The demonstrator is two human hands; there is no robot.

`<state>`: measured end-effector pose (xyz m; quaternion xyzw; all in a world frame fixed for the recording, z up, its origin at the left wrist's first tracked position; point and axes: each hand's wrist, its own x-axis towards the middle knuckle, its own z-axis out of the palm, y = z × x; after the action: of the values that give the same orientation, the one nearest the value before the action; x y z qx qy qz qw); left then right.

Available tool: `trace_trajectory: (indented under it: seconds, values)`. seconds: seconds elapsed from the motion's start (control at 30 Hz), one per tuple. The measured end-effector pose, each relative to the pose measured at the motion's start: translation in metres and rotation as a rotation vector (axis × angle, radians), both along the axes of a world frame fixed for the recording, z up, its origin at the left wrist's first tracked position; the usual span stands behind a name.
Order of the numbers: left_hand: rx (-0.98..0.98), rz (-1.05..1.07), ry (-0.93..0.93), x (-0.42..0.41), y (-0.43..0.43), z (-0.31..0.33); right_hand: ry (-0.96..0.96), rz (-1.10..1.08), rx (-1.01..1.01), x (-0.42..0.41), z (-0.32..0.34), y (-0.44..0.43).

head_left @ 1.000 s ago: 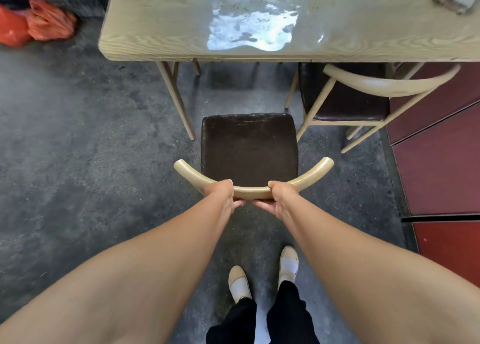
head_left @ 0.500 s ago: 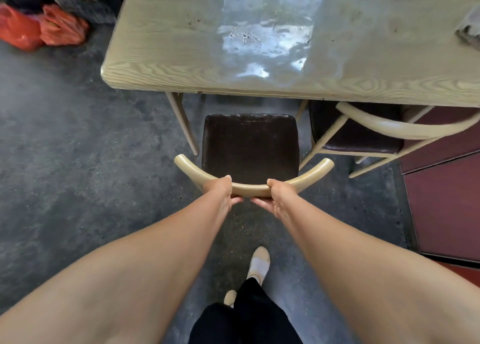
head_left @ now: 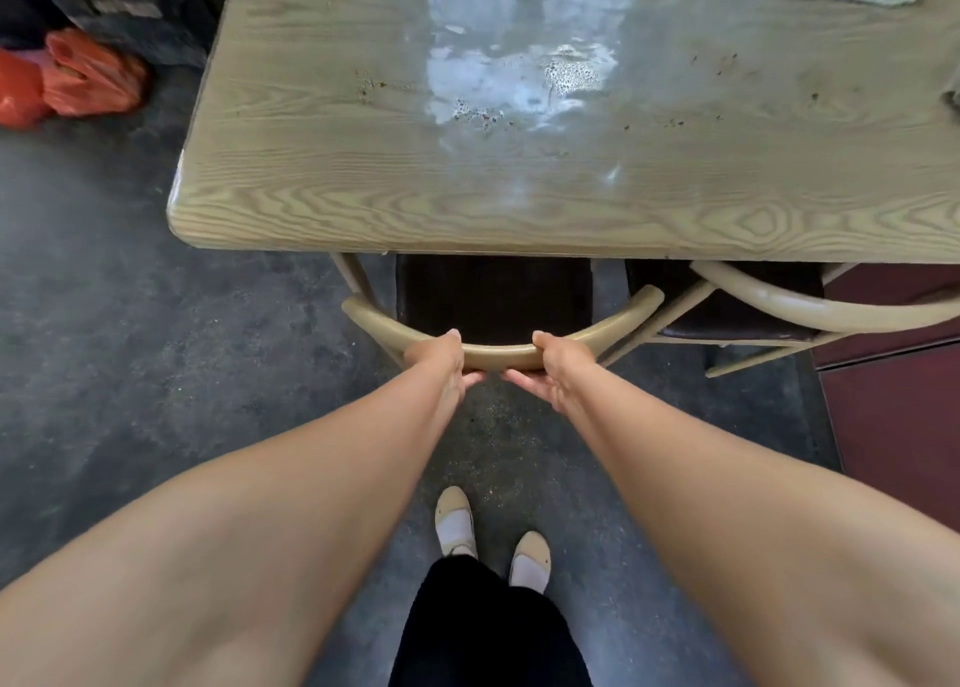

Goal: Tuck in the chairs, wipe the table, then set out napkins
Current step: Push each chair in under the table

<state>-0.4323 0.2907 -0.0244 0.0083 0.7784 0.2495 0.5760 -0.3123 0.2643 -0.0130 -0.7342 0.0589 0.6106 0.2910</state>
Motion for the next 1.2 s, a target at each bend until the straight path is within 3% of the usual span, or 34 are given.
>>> trace_trajectory:
  seconds: [0.3, 0.73, 1.2]
  values:
    - [0.021, -0.021, -0.029, -0.004, 0.068, -0.001, -0.005, -0.008, 0.068, -0.007, 0.0, 0.062]
    - [-0.075, -0.121, -0.023, -0.009, 0.075, 0.002, 0.115, 0.145, -0.076, 0.001, 0.016, 0.071]
    - [-0.053, -0.073, -0.031, -0.015, 0.079, 0.011, 0.14, 0.071, -0.086, -0.001, 0.022, 0.081]
